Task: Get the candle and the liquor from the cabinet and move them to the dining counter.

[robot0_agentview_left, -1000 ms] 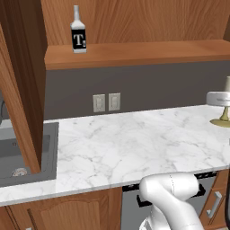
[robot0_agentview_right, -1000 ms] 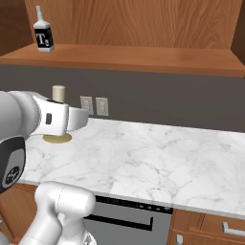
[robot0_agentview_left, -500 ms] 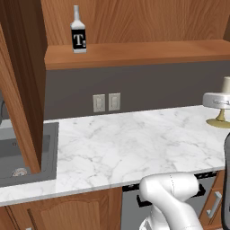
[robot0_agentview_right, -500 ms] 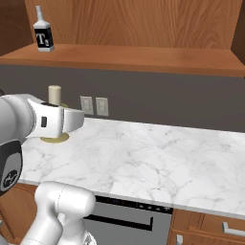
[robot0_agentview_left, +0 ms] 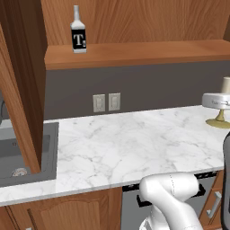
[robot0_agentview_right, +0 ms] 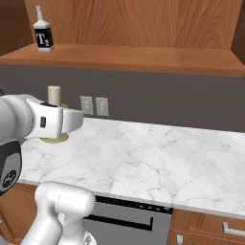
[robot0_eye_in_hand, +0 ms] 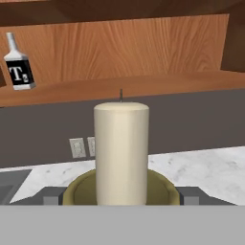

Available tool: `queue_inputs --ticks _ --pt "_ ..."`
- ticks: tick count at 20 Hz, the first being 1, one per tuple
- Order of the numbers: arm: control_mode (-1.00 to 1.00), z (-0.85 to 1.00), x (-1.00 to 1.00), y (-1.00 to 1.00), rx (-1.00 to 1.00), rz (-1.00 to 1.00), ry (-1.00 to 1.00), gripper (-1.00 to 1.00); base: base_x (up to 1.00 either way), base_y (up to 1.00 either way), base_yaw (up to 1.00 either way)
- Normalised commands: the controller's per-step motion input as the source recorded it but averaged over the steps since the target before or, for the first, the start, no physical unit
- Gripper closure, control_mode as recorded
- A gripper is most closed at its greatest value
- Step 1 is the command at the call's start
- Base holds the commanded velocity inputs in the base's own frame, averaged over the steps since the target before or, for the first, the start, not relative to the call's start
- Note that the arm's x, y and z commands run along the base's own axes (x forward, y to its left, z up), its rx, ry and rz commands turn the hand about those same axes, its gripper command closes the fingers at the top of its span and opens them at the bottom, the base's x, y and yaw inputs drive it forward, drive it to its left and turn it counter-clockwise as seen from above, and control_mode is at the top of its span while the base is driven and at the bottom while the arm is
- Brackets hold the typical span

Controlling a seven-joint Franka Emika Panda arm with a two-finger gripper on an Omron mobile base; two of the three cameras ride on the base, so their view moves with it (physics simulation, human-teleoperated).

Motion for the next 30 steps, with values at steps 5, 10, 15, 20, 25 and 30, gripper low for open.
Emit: queue_inputs --ticks 5,10,15,20,25,30 --pt "-1.0 0.0 0.0 0.0 0.0 0.0 0.0 1.0 0.0 0.0 0.0" --pt "-1.0 -0.01 0.0 0.0 0.0 0.0 -0.03 1.0 0.0 0.0 0.0" --pt "-1.0 -0.03 0.0 0.06 -0.07 0.0 -0.11 1.0 0.0 0.0 0.0" --pt "-1.0 0.0 0.0 0.07 -0.06 0.0 -0.07 1.0 0.0 0.0 0.0" --pt "-1.0 0.0 0.0 0.0 0.0 0.0 0.0 1.0 0.0 0.0 0.0" --pt "1.0 0.0 0.0 0.0 0.0 0.0 0.0 1.0 -0.67 0.0 0.03"
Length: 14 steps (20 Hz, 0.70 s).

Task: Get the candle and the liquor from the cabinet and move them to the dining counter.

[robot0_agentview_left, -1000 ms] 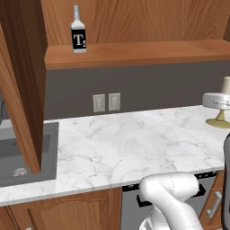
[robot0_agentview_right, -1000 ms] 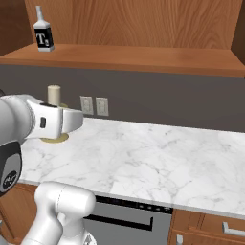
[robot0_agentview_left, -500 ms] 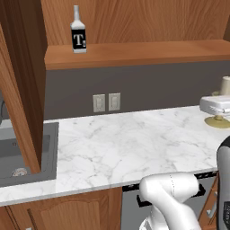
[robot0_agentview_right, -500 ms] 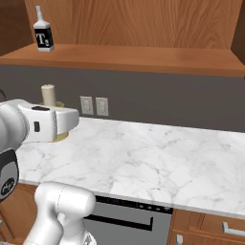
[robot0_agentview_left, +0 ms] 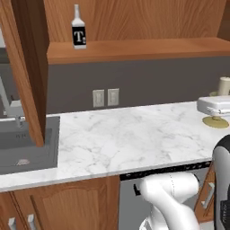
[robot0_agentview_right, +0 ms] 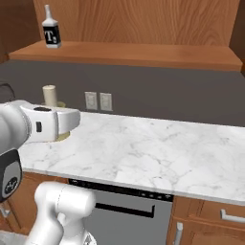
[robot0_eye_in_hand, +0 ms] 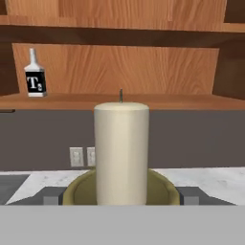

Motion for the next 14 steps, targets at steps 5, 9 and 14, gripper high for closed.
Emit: queue_inputs --ticks 5,9,14 --pt "1.0 0.0 0.0 0.0 0.0 0.0 0.0 1.0 -1.0 0.06 0.37" --pt "1.0 0.0 0.0 0.0 0.0 0.0 0.0 1.0 -0.57 0.19 0.89" --pt "1.0 0.0 0.0 0.0 0.0 0.0 0.0 1.0 -0.17 0.08 1.0"
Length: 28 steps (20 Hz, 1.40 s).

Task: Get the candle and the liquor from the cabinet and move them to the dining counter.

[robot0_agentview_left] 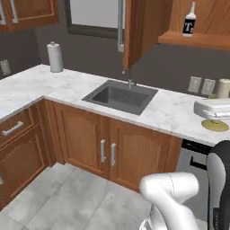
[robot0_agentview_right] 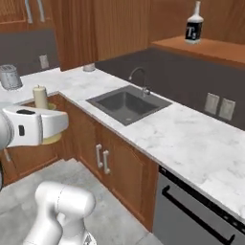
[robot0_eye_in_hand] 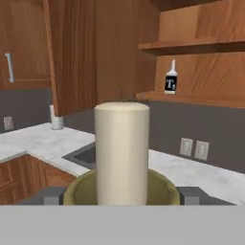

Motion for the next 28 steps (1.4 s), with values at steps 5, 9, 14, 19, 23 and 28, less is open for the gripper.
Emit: queue_inputs --ticks 5,9,14,19,23,28 --pt "1.0 0.0 0.0 0.0 0.0 0.0 0.0 1.0 -0.13 0.0 1.0" --pt "1.0 0.0 0.0 0.0 0.0 0.0 0.0 1.0 -0.11 0.0 1.0" --pt "1.0 0.0 0.0 0.0 0.0 0.0 0.0 1.0 -0.05 0.0 1.0" --pt "1.0 0.0 0.0 0.0 0.0 0.0 0.0 1.0 -0.05 0.0 1.0" --pt "1.0 0.0 0.0 0.0 0.0 0.0 0.0 1.0 -0.05 0.0 1.0" --pt "1.0 0.0 0.0 0.0 0.0 0.0 0.0 1.0 -0.05 0.0 1.0"
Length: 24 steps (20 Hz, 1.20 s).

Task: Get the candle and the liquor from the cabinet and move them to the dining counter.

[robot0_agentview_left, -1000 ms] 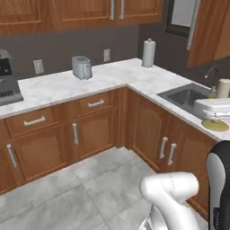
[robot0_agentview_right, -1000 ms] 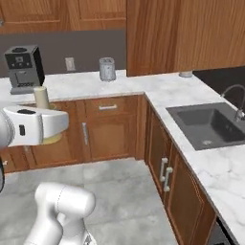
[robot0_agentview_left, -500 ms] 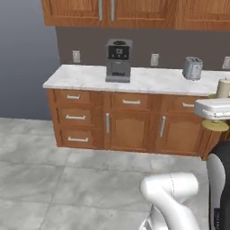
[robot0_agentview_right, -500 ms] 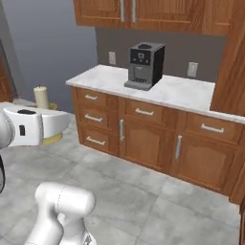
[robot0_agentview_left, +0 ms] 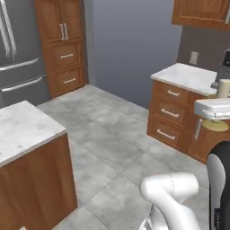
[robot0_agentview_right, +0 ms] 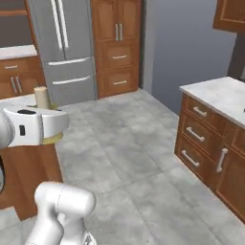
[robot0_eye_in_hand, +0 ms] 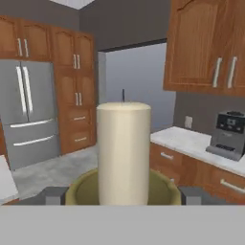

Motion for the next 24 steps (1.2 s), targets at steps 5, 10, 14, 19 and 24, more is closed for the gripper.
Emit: queue_inputs --ticks 5,10,14,19,24 --pt "1.0 0.0 0.0 0.0 0.0 0.0 0.0 1.0 -0.02 0.0 1.0" --pt "1.0 0.0 0.0 0.0 0.0 0.0 0.0 1.0 0.0 0.0 1.0" --pt "1.0 0.0 0.0 0.0 0.0 0.0 0.0 1.0 0.0 0.0 1.0" --pt "1.0 0.0 0.0 0.0 0.0 0.0 0.0 1.0 0.07 -0.06 0.96" --pt "1.0 0.0 0.0 0.0 0.0 0.0 0.0 1.0 0.46 -0.58 0.38"
